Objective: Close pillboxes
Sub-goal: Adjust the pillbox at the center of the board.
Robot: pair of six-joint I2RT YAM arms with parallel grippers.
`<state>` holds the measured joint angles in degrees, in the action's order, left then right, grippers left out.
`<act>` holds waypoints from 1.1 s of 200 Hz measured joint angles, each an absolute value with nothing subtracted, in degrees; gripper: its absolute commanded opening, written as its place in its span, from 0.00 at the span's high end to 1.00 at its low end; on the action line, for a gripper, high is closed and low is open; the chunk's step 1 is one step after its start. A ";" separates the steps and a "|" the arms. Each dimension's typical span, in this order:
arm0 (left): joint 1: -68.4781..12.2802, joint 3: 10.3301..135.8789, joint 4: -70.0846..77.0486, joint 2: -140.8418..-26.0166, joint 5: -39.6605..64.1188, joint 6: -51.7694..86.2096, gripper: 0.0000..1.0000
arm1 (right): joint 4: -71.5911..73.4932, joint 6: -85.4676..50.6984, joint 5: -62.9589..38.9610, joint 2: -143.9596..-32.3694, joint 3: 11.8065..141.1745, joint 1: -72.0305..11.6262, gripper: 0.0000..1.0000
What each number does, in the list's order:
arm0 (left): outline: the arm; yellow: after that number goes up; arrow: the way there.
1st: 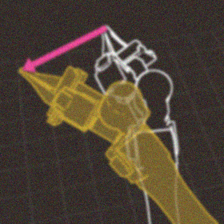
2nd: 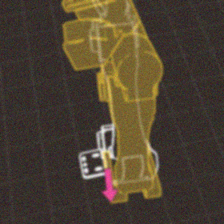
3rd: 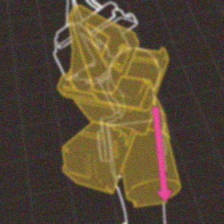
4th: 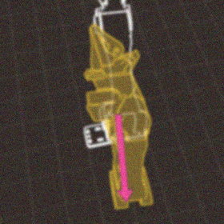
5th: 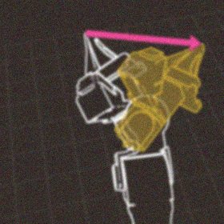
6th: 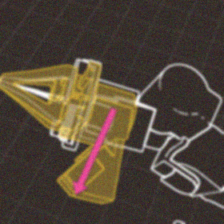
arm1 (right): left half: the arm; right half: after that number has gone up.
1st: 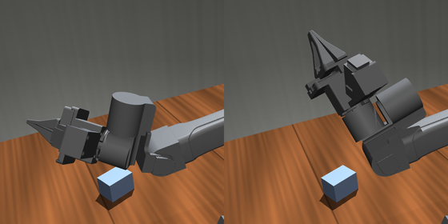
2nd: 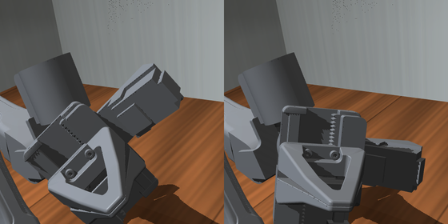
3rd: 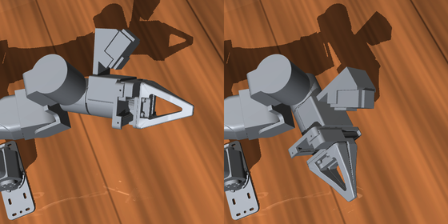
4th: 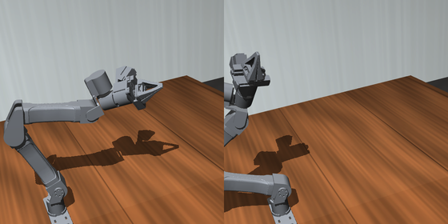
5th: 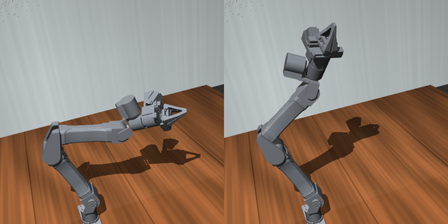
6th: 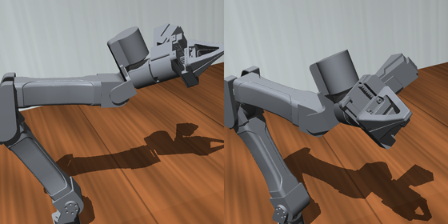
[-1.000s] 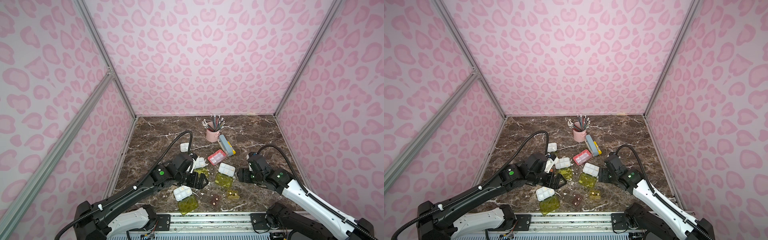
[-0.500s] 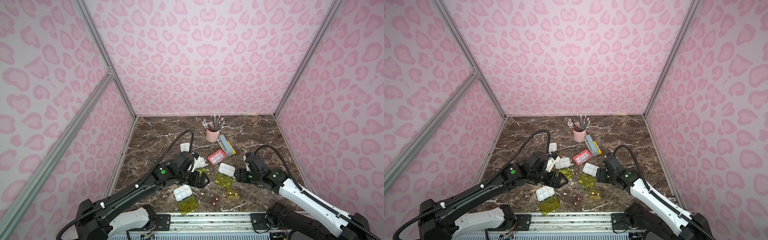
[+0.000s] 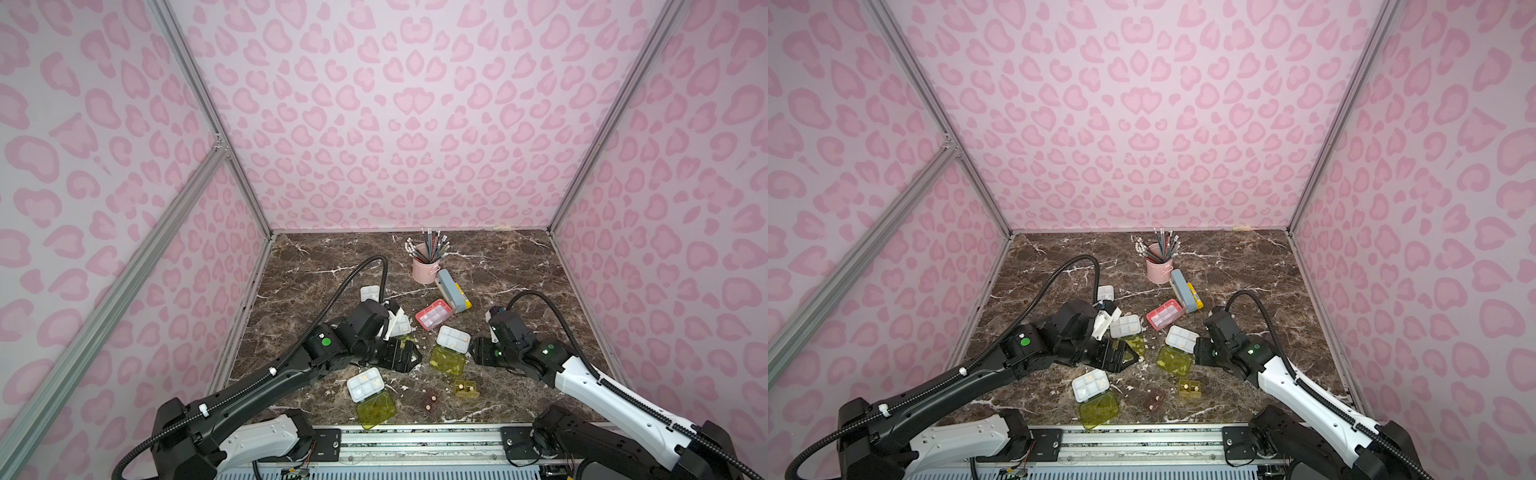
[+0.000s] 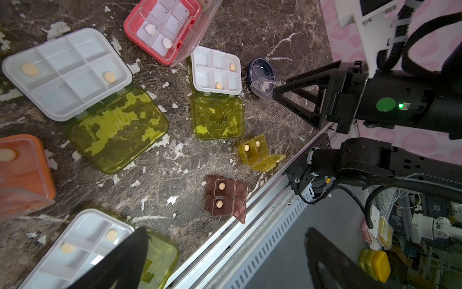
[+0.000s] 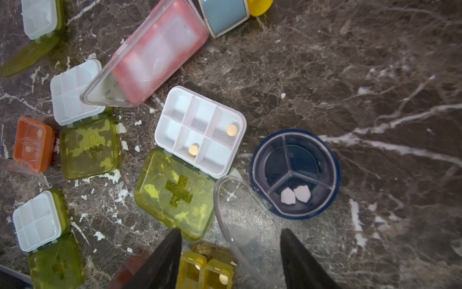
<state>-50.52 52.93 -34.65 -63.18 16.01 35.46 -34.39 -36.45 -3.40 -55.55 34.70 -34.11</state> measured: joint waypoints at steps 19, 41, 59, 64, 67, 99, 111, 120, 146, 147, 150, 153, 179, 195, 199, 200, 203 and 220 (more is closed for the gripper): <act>-50.52 52.95 -34.63 -63.09 15.79 35.46 0.01 | -34.30 -36.51 -3.18 -55.61 34.70 -34.11 0.39; -50.52 52.90 -34.63 -62.57 15.57 35.48 0.01 | -34.28 -36.86 -2.98 -55.61 34.70 -34.11 0.39; -50.52 52.66 -34.59 -62.24 15.38 35.73 0.01 | -34.26 -36.86 -2.98 -55.59 34.70 -34.11 0.41; -50.52 52.60 -34.59 -62.24 15.38 35.92 0.01 | -34.26 -36.88 -2.98 -55.59 34.70 -34.11 0.41; -50.52 52.56 -34.59 -62.24 15.38 35.92 0.01 | -34.26 -36.88 -2.98 -55.61 34.70 -34.11 0.41; -50.52 52.38 -34.54 -62.43 15.38 35.92 0.01 | -34.26 -36.91 -2.96 -56.14 34.70 -34.11 0.45; -50.52 52.29 -34.54 -62.61 15.40 35.94 0.01 | -34.28 -36.91 -2.79 -56.45 34.70 -34.11 0.46; -50.52 52.23 -34.52 -62.74 15.40 35.94 0.01 | -34.28 -36.97 -2.55 -56.77 34.70 -34.11 0.47; -50.52 52.18 -34.37 -62.87 15.42 35.99 0.01 | -34.37 -37.39 -2.22 -57.74 34.70 -34.11 0.50; -50.52 52.18 -34.35 -62.87 15.42 35.99 0.01 | -34.37 -37.36 -2.20 -57.76 34.70 -34.11 0.50; -50.52 52.18 -34.30 -62.87 15.42 35.99 0.01 | -34.37 -37.36 -2.09 -57.89 34.70 -34.11 0.51; -50.52 52.16 -34.22 -62.89 15.42 35.99 0.01 | -34.37 -37.36 -1.98 -57.98 34.70 -34.11 0.51; -50.52 51.92 -34.04 -62.96 15.44 36.16 0.01 | -34.39 -37.85 -1.52 -58.52 34.70 -34.11 0.55; -50.52 51.70 -33.63 -63.00 15.49 36.16 0.01 | -34.37 -37.91 -1.50 -58.87 34.70 -34.02 0.59; -50.52 51.68 -33.52 -63.02 15.51 36.18 0.01 | -34.37 -37.93 -1.50 -58.98 34.70 -34.00 0.60; -50.52 51.66 -33.47 -63.05 15.53 36.18 0.01 | -34.37 -37.93 -1.50 -59.02 34.70 -34.00 0.60; -50.52 51.64 -33.32 -63.07 15.57 36.18 0.01 | -34.37 -37.93 -1.50 -59.11 34.70 -33.95 0.61; -50.52 51.53 -33.04 -63.13 15.66 36.34 0.01 | -34.17 -37.95 -1.52 -59.83 34.70 -33.63 0.65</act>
<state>-50.52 51.53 -33.04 -63.13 15.66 36.34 -34.17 -37.95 -1.52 -59.83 34.70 -33.63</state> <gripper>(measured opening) 0.991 0.368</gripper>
